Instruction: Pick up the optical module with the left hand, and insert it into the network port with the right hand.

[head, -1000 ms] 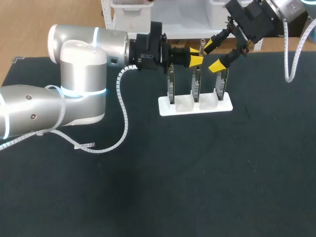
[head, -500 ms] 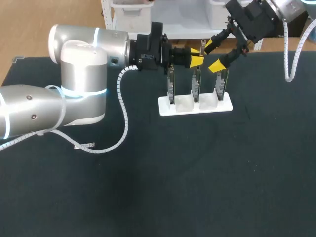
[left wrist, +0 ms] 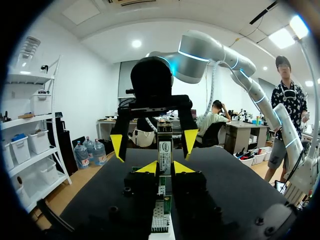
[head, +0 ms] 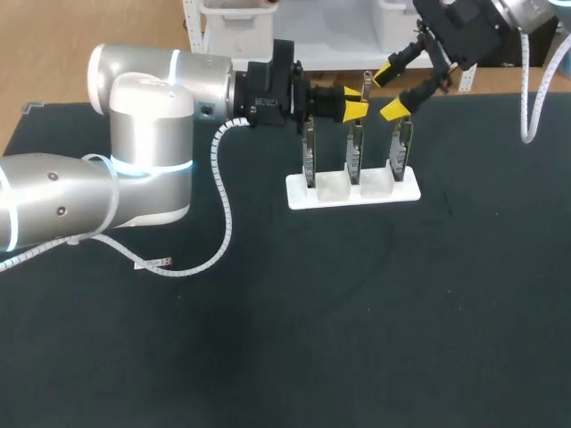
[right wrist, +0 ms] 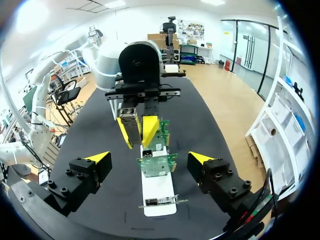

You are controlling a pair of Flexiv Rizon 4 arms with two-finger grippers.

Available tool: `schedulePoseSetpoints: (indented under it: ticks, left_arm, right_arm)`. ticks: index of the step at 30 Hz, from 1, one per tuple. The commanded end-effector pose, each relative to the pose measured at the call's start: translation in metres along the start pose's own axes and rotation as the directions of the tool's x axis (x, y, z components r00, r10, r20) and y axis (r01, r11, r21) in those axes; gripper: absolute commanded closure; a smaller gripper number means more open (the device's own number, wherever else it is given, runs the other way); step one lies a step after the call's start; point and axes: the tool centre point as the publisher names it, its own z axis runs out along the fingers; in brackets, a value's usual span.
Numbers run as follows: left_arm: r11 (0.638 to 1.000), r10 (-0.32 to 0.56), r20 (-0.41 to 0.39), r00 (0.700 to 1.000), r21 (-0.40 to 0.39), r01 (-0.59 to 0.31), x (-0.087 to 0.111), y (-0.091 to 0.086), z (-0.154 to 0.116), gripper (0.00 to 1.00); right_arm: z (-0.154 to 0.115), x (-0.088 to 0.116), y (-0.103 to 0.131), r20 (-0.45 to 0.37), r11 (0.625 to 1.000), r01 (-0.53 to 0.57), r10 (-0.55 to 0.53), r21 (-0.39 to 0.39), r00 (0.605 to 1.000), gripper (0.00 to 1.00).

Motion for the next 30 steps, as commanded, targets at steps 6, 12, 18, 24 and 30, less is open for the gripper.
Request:
schedulePoseSetpoints:
  ticks: [6, 12, 18, 24, 30]
  left_arm:
    - [1.000, 0.000, -0.001, 1.000, 0.005, 0.000, 0.000, 0.003, 0.001, 1.00]
    - [1.000, 0.000, -0.001, 1.000, 0.005, 0.000, 0.000, 0.003, 0.001, 1.00]
    - [1.000, 0.000, -0.001, 1.000, 0.005, 0.000, 0.000, 0.003, 0.001, 1.00]
    - [1.000, 0.000, -0.001, 1.000, 0.005, 0.000, 0.000, 0.003, 0.001, 1.00]
    - [1.000, 0.000, -0.001, 1.000, 0.005, 0.000, 0.000, 0.003, 0.001, 1.00]
  right_arm:
    - [-0.009, -0.011, 0.006, 0.025, 1.000, 0.018, -0.017, -0.018, 1.000, 0.00]
    - [-0.007, -0.023, 0.012, 0.049, 0.998, 0.048, -0.046, -0.043, 0.998, 0.00]
    - [-0.005, -0.032, 0.015, 0.060, 0.996, 0.071, -0.068, -0.050, 0.996, 0.00]
    - [-0.004, -0.041, 0.018, 0.078, 0.995, 0.086, -0.082, -0.049, 0.994, 0.00]
    - [-0.001, -0.044, 0.021, 0.084, 0.995, 0.091, -0.086, -0.052, 0.993, 0.00]
